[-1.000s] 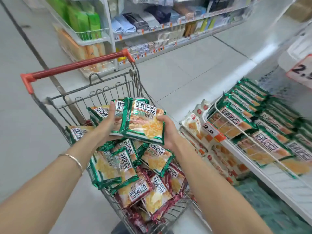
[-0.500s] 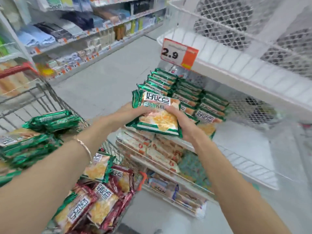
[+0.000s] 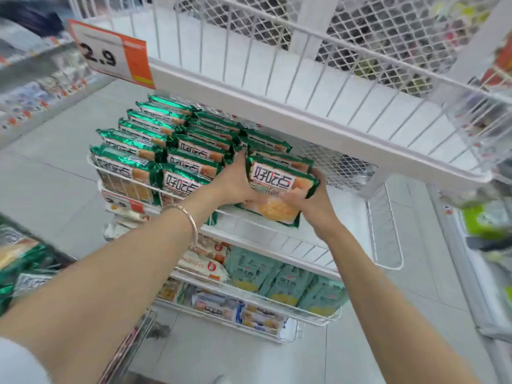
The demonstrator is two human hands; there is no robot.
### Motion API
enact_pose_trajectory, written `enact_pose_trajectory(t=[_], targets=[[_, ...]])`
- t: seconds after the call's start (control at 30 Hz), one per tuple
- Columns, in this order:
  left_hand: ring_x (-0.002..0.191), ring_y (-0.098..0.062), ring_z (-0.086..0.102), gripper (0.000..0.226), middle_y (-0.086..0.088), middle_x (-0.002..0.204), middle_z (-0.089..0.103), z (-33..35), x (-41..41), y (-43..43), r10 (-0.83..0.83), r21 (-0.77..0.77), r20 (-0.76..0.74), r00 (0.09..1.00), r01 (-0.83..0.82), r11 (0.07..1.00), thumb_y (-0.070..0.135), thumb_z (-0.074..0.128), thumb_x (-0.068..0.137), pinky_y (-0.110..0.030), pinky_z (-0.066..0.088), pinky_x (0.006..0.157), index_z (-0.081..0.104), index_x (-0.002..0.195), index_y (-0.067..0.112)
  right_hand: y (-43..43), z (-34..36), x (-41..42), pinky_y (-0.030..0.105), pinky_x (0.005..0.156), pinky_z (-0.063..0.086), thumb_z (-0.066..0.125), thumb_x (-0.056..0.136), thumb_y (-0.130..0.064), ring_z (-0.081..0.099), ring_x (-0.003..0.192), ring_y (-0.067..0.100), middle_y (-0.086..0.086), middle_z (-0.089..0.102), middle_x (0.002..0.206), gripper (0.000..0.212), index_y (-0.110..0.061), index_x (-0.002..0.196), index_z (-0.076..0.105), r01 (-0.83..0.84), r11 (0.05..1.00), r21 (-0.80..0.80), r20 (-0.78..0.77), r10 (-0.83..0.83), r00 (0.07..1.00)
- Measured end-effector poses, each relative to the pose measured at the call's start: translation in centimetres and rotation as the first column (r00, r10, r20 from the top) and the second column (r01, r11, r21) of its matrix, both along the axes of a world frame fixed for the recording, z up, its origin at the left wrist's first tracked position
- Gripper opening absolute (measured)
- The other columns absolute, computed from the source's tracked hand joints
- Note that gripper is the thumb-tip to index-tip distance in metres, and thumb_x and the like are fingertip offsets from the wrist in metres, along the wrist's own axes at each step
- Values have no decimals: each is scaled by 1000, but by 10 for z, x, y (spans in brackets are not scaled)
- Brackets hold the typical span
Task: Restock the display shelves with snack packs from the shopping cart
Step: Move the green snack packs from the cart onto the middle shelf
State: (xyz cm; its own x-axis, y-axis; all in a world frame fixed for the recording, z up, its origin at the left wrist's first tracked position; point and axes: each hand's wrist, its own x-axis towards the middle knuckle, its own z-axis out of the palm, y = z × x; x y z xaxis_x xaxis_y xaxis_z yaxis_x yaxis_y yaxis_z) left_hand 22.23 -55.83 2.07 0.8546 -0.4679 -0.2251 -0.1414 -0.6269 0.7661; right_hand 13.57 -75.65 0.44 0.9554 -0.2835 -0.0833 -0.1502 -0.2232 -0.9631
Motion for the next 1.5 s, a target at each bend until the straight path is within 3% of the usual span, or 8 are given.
enact_pose_trajectory(t=[0.27,0.43,0.5,0.73,0.87,1.2,1.4,1.5], targets=[[147,-32,24,147,-11,161,26,-32,0,36,-69,378,242,968,-29,925,77,78,56,-53,14,119,-22,154,33,20,-48,7,46,96,55,91,68,-34,70,100,10,-7,65,120,98,-24,143,28,-271,962,-24,-221,259,940],[154,-22,-8,103,1,168,-4,-44,7,39,-152,413,351,924,-7,911,101,25,63,-54,-4,120,3,152,55,7,-41,16,46,95,55,35,96,-69,51,130,24,0,38,155,71,-31,154,20,-140,983,121,-362,175,915],[153,-20,-13,92,2,168,-6,-48,11,43,-191,485,309,932,18,874,95,19,72,-54,-8,119,10,154,53,20,-42,22,40,80,57,25,99,-67,50,132,27,-1,40,156,66,-31,155,24,-233,972,13,-385,220,896],[151,-20,-21,108,5,165,-17,-49,23,56,-217,578,279,936,17,816,104,4,55,-59,-16,115,6,152,56,37,-40,23,29,107,38,39,103,-54,28,146,22,4,23,163,67,-27,158,13,-205,959,-197,-188,168,968],[151,-22,-20,99,4,165,-19,-54,20,59,-219,638,301,928,-25,770,101,-3,57,-66,-14,114,-13,147,61,51,-45,21,57,120,2,27,101,-61,-6,154,27,2,-2,168,64,-38,158,9,-204,639,-742,-50,251,967],[154,-18,-10,98,7,167,-4,-71,25,64,-194,568,448,873,-111,815,98,-5,65,-65,-7,117,0,153,55,66,-57,41,53,124,13,18,101,-58,-10,152,37,5,14,167,61,-35,157,23,-277,550,-788,-129,293,947],[153,-18,-15,102,3,165,-16,-56,10,87,-199,586,434,879,-107,803,95,-9,67,-59,-10,120,-14,155,43,72,-33,39,62,116,-14,19,105,-52,-2,153,37,10,9,167,56,-34,157,23,-250,156,-956,-202,269,942],[154,-19,-5,96,2,166,-7,-55,-10,141,-86,514,473,877,-195,835,90,-3,77,-55,-7,122,-7,158,37,102,-28,33,63,119,-3,32,103,-39,15,152,36,14,25,163,51,-25,152,39,-102,175,-979,-34,353,935]])
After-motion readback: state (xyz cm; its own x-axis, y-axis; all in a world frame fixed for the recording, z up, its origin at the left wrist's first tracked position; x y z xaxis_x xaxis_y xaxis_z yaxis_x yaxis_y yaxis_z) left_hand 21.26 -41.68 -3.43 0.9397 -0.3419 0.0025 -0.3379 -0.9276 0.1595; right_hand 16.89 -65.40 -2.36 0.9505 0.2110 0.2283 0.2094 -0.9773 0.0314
